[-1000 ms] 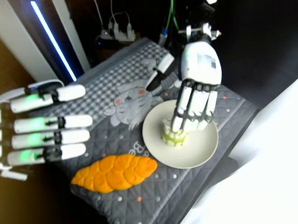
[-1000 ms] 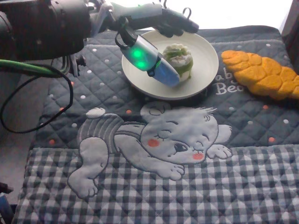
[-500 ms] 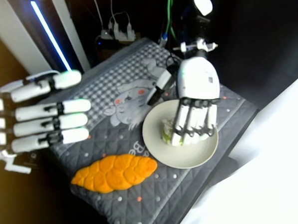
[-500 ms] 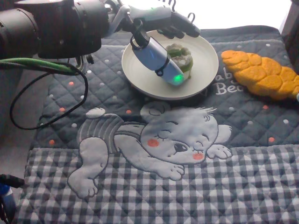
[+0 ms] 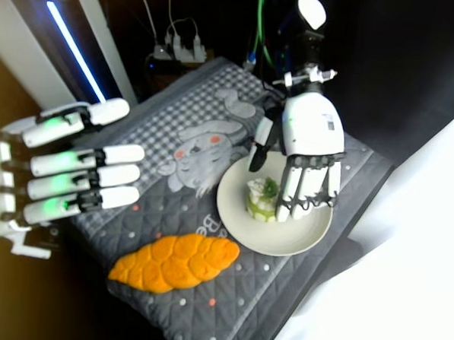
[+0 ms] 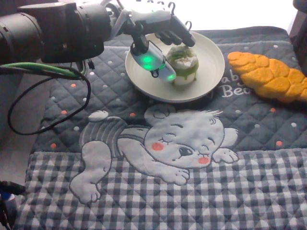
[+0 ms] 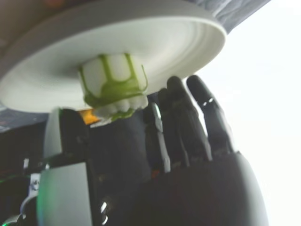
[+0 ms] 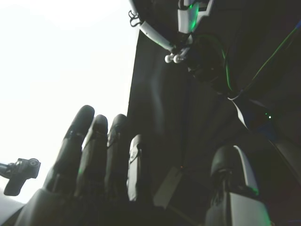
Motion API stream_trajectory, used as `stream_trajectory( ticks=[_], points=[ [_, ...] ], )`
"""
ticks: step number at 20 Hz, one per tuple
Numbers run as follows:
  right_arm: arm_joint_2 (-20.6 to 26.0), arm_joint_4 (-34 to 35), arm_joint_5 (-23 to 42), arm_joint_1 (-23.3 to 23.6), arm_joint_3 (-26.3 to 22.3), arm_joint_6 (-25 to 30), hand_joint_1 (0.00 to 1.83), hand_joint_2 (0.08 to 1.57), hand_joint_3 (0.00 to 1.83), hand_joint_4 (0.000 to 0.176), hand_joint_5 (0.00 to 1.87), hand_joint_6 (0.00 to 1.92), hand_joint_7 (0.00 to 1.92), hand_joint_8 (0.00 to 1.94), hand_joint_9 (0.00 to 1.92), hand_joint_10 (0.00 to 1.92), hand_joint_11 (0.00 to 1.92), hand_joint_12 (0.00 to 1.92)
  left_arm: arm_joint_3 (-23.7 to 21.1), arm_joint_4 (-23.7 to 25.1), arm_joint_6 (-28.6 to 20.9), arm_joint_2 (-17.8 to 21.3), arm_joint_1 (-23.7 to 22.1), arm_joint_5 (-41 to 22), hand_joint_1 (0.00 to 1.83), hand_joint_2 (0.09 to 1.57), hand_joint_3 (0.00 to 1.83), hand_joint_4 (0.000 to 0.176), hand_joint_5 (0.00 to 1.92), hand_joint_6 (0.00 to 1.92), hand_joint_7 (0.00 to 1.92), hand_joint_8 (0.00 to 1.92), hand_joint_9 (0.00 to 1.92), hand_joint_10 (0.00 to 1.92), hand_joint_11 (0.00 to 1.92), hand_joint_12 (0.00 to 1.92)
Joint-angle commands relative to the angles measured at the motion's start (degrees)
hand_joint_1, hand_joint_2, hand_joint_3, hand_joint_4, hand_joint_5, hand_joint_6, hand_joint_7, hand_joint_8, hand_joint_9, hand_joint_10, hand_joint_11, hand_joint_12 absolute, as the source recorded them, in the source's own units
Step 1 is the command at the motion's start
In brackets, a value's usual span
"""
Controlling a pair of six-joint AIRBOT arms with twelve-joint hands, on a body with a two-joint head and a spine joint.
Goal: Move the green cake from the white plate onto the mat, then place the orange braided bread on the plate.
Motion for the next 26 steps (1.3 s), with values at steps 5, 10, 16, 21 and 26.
stream_trajectory(
  ticks=[5, 10, 16, 21, 26],
  points=[
    [0.34, 1.94, 7.07, 0.47, -0.05, 0.38, 0.51, 0.96, 0.00, 0.156, 0.16, 0.00, 0.35, 0.00, 0.22, 0.01, 0.00, 0.87, 0.53, -1.54, -0.32, -0.98, 0.03, -2.71, 0.86, 0.98, 0.00, 0.098, 0.66, 0.01, 0.68, 0.01, 0.71, 0.01, 0.30, 0.95],
    [0.33, 1.94, 7.25, 0.47, -0.18, 0.39, 0.49, 0.94, 0.00, 0.173, 0.11, 0.00, 0.32, 0.00, 0.21, 0.01, 0.00, 0.89, 2.18, -3.84, -0.32, -1.98, 1.08, -3.65, 0.98, 0.95, 0.00, 0.081, 0.67, 0.00, 0.72, 0.02, 0.74, 0.02, 0.32, 0.95],
    [0.33, 1.93, 7.59, 0.47, -0.42, 0.39, 0.52, 1.04, 0.01, 0.148, 0.12, 0.00, 0.34, 0.01, 0.17, 0.00, 0.00, 0.81, 3.85, -8.52, -0.32, -2.02, 2.00, -5.02, 1.10, 1.28, 0.00, 0.036, 0.70, 1.41, 0.66, 1.47, 0.62, 0.95, 0.31, 1.48],
    [0.34, 1.69, 7.62, 0.47, -0.39, 0.39, 0.50, 1.07, 0.00, 0.100, 0.12, 0.01, 0.39, 0.01, 0.21, 0.01, 0.00, 1.00, 3.65, -10.84, -0.36, -0.75, 1.56, -7.54, 1.13, 1.26, 0.00, 0.003, 0.77, 1.37, 0.66, 1.40, 0.71, 0.58, 0.32, 1.26],
    [0.33, 1.53, 7.59, 0.46, -0.44, 0.38, 0.46, 1.05, 0.00, 0.119, 0.11, 0.00, 0.33, 0.00, 0.21, 0.01, 0.00, 0.88, -1.55, -15.56, -0.42, 5.00, 0.82, -14.09, 1.16, 1.20, 0.00, 0.035, 0.83, 1.19, 0.81, 1.27, 0.94, 0.34, 0.51, 1.19]
  ],
)
